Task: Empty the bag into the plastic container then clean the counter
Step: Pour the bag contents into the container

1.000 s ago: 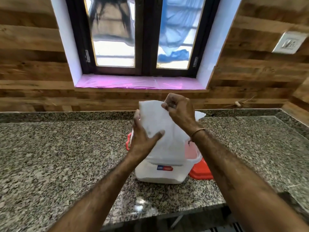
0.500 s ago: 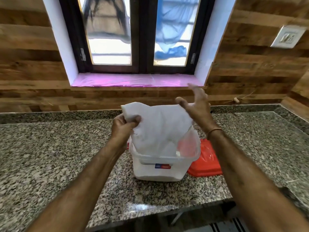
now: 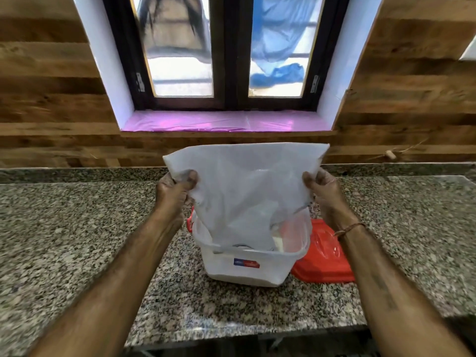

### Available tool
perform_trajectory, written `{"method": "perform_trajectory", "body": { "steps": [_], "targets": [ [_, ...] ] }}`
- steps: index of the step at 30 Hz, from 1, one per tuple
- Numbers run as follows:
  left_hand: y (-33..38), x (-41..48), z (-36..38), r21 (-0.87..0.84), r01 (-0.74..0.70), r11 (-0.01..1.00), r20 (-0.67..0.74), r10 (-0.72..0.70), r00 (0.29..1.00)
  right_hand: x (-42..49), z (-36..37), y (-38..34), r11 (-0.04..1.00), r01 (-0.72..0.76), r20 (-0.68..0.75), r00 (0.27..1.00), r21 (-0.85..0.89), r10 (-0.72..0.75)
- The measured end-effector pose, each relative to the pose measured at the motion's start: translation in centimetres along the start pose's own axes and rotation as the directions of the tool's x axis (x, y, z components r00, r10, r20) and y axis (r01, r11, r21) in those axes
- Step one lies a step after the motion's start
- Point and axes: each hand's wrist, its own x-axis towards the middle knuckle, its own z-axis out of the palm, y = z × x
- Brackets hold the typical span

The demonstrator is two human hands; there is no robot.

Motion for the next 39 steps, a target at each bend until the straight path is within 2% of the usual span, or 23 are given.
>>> {"method": "perform_trajectory", "body": {
  "steps": [2, 3, 5, 7, 10, 11, 14, 16, 18, 19, 21, 23, 24, 26, 28, 30, 31, 33, 34, 37, 39],
  "targets": [
    [-0.3, 0.1, 0.7, 0.014, -0.007, 1.000, -0.015, 0.007, 1.000, -0.3, -0.5, 0.1, 0.989, -0.017, 0.097, 0.995, -0.150, 0.031],
    [-0.4, 0.2, 1.0, 0.028, -0.014, 1.000, -0.014, 0.014, 1.000, -0.4, -0.8, 0.2, 0.984, -0.003, 0.097, 0.995, -0.180, 0.020],
    [-0.4, 0.2, 1.7, 0.022, -0.019, 1.000, -0.036, 0.019, 0.999, -0.1, -1.7, 0.3, 0.991, -0.002, 0.038, 0.999, -0.131, 0.007],
    [-0.4, 0.4, 2.2, -0.008, -0.013, 1.000, -0.077, 0.012, 0.997, 0.2, -2.0, 0.3, 0.993, -0.027, 0.074, 0.997, -0.114, 0.036],
    [-0.4, 0.2, 2.6, -0.011, -0.015, 1.000, -0.112, 0.013, 0.994, 0.5, -2.0, 1.4, 0.940, 0.031, 0.149, 0.989, -0.340, 0.021],
    [-0.6, 0.3, 2.6, -0.017, -0.025, 1.000, -0.124, 0.022, 0.992, 0.7, -2.0, 1.3, 0.948, 0.033, 0.128, 0.992, -0.317, 0.008],
    [-1.0, -0.1, 2.4, 0.022, -0.036, 0.999, -0.105, 0.038, 0.994, 1.3, -1.8, 0.6, 0.998, 0.004, 0.081, 0.997, -0.066, 0.002],
    [-1.8, -0.8, 1.8, 0.121, 0.013, 0.993, -0.016, -0.011, 1.000, 1.9, -1.7, 0.2, 0.999, 0.033, 0.088, 0.995, 0.019, -0.035],
    [-2.9, -1.5, 1.0, 0.180, 0.066, 0.981, 0.007, -0.068, 0.998, 2.4, -2.0, 0.1, 0.997, 0.029, 0.136, 0.990, 0.071, -0.038],
    [-3.5, -1.6, 0.5, 0.164, 0.073, 0.984, -0.010, -0.072, 0.997, 2.6, -2.1, 0.3, 0.999, 0.003, 0.193, 0.981, 0.047, -0.012],
    [-3.8, -1.9, 0.2, 0.115, 0.073, 0.991, -0.063, -0.066, 0.996, 2.2, -2.4, 1.1, 0.988, -0.007, 0.319, 0.946, -0.153, 0.056],
    [-3.4, -1.9, 0.5, 0.089, 0.050, 0.995, -0.078, -0.044, 0.996, 2.0, -2.6, 2.5, 0.938, 0.035, 0.293, 0.953, -0.344, 0.072],
    [-3.3, -1.8, 0.5, 0.080, 0.035, 0.996, -0.077, -0.029, 0.997, 2.1, -2.6, 3.1, 0.934, 0.031, 0.235, 0.970, -0.357, 0.058],
    [-3.2, -1.8, 0.4, 0.130, 0.009, 0.991, -0.054, -0.002, 0.999, 2.4, -2.3, 3.2, 0.965, 0.032, 0.156, 0.988, -0.260, 0.010],
    [-3.8, -1.9, -0.2, 0.282, 0.007, 0.959, 0.013, -0.012, 1.000, 2.7, -2.1, 2.4, 0.992, 0.043, 0.100, 0.994, -0.117, -0.032],
    [-4.3, -1.8, -0.8, 0.386, 0.004, 0.923, 0.024, -0.014, 1.000, 2.7, -2.3, 1.4, 0.998, 0.026, 0.124, 0.992, -0.056, -0.019],
    [-4.5, -1.6, -1.1, 0.393, -0.006, 0.919, -0.003, 0.008, 1.000, 2.4, -2.5, 1.1, 0.997, 0.000, 0.183, 0.983, -0.078, 0.014],
    [-4.2, -1.1, -1.2, 0.356, -0.023, 0.934, -0.057, 0.046, 0.997, 1.6, -2.7, 1.6, 0.969, -0.041, 0.304, 0.945, -0.242, 0.116],
    [-3.9, -0.9, -0.9, 0.326, -0.039, 0.945, -0.067, 0.064, 0.996, 1.4, -2.7, 2.0, 0.949, -0.031, 0.313, 0.940, -0.315, 0.134],
    [-3.6, -0.9, -0.4, 0.289, -0.093, 0.953, -0.036, 0.108, 0.994, 1.5, -2.4, 2.0, 0.956, 0.022, 0.195, 0.980, -0.292, 0.037],
    [-4.2, -1.2, -0.7, 0.398, -0.071, 0.915, 0.049, 0.056, 0.997, 2.0, -2.0, 1.0, 0.978, 0.029, 0.126, 0.992, -0.206, -0.003]
  ]
}}
